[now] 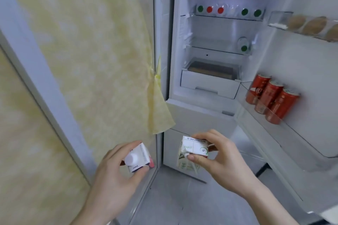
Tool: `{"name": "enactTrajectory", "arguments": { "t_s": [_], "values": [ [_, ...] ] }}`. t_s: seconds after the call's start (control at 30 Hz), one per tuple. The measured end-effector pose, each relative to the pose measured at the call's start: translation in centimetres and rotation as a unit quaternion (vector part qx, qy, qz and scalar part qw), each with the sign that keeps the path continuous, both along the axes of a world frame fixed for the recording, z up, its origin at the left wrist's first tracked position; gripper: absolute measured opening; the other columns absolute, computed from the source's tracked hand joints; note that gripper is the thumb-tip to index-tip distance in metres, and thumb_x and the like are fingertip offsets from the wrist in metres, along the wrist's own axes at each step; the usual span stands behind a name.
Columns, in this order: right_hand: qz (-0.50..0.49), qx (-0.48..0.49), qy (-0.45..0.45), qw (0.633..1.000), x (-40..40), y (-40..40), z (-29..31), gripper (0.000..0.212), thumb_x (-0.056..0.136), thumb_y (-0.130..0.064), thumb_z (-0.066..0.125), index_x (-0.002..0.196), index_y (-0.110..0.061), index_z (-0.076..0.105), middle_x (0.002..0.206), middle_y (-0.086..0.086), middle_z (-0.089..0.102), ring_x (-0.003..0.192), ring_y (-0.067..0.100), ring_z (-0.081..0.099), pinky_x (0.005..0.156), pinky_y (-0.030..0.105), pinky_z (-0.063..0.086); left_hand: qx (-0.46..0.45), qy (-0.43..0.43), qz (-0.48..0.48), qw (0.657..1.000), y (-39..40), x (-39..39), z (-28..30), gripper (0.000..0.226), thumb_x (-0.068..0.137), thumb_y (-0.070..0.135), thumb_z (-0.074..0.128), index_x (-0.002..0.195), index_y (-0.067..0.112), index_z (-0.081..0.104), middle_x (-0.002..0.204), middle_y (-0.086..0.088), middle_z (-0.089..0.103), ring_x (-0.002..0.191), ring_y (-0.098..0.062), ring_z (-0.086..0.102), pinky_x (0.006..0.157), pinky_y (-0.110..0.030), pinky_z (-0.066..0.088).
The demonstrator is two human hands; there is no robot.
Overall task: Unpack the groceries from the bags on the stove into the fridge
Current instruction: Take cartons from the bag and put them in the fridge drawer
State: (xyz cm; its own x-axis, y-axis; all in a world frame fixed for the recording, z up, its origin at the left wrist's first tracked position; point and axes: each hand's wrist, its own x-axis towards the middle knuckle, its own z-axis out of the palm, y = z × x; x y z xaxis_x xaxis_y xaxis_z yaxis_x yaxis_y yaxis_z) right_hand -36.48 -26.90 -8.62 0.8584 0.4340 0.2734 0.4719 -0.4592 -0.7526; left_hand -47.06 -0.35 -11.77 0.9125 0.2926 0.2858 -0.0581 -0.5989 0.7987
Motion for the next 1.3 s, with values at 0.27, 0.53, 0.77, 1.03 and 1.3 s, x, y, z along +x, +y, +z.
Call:
{"name": "enactTrajectory", "arguments": {
  "t_s": [0.27, 0.53, 0.77, 1.03, 1.3],
  "values": [
    [-0.034, 0.030, -0.008, 0.999, 9.2, -1.9, 0.6, 0.036, 0.080, -0.039, 0.087, 0.112, -0.039, 0.072, 0.105, -0.018, 0.067, 0.101, 0.007, 0.066, 0.086, 0.024, 0.051, 0.008, -0.024, -0.031, 0.999, -1.5, 10.9, 1.6, 0.063, 0.072, 0.015, 0.091, 0.120, 0.047, 0.066, 0.126, 0.030, 0.061, 0.109, -0.002, 0.062, 0.084, -0.003, 0.041],
    [-0.047, 0.036, -0.032, 0.998, 19.5, -4.0, 2.1, 0.039, 0.080, -0.038, 0.087, 0.114, -0.040, 0.071, 0.106, -0.019, 0.068, 0.103, 0.006, 0.066, 0.087, 0.027, 0.053, -0.017, -0.038, -0.039, 0.998, -3.2, 22.0, 2.0, 0.062, 0.074, 0.017, 0.090, 0.121, 0.050, 0.065, 0.126, 0.028, 0.062, 0.106, -0.001, 0.064, 0.084, -0.004, 0.043],
    [-0.104, 0.057, -0.053, 0.992, 25.8, -5.3, 3.2, 0.038, 0.079, -0.041, 0.086, 0.114, -0.044, 0.071, 0.106, -0.018, 0.069, 0.103, 0.007, 0.067, 0.088, 0.032, 0.055, -0.042, -0.046, -0.094, 0.994, -4.7, 31.8, 3.6, 0.058, 0.081, 0.018, 0.084, 0.122, 0.053, 0.062, 0.126, 0.035, 0.057, 0.106, 0.003, 0.064, 0.084, -0.013, 0.047],
    [-0.199, 0.085, -0.062, 0.974, 32.9, -4.7, 4.0, 0.039, 0.079, -0.032, 0.088, 0.112, -0.044, 0.072, 0.110, -0.020, 0.071, 0.104, 0.007, 0.067, 0.087, 0.024, 0.053, -0.012, -0.063, -0.167, 0.984, -4.0, 44.1, 4.5, 0.055, 0.083, 0.022, 0.083, 0.126, 0.049, 0.060, 0.128, 0.027, 0.055, 0.117, 0.003, 0.054, 0.089, -0.013, 0.043],
    [-0.277, 0.098, -0.060, 0.954, 37.9, -2.8, 4.4, 0.039, 0.081, -0.027, 0.087, 0.111, -0.044, 0.072, 0.114, -0.023, 0.069, 0.108, 0.003, 0.065, 0.087, 0.023, 0.052, -0.022, -0.061, -0.247, 0.967, -3.6, 55.1, 4.8, 0.056, 0.082, 0.024, 0.084, 0.126, 0.049, 0.061, 0.128, 0.025, 0.055, 0.115, 0.001, 0.056, 0.091, -0.012, 0.041]
  ]
}}
